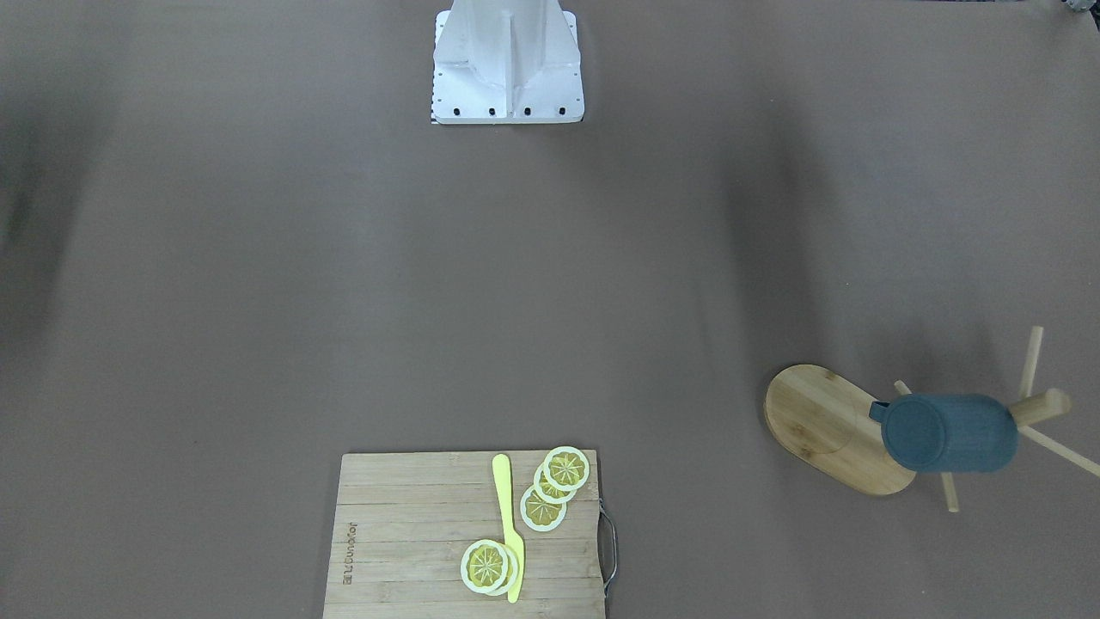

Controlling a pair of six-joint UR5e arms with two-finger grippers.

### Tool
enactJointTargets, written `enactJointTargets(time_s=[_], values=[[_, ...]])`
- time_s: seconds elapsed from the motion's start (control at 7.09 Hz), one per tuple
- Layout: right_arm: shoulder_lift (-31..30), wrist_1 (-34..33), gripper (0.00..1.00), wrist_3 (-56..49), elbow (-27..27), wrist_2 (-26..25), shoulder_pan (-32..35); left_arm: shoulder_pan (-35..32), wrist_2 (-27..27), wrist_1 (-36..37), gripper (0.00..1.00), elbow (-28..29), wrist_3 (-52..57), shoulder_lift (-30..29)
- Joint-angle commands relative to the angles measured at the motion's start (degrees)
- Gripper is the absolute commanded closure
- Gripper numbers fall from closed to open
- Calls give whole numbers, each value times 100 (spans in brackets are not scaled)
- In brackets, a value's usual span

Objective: Hang cup on storage rack

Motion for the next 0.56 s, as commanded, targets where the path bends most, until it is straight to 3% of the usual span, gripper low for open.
enactJointTargets(time_s=[0.0, 0.42], values=[[-43, 96, 0, 34, -145, 162, 9, -19, 30, -20, 1, -14, 3, 83], [-253, 105, 0, -19, -225, 199, 9, -10, 30, -38, 1, -50, 47, 57]])
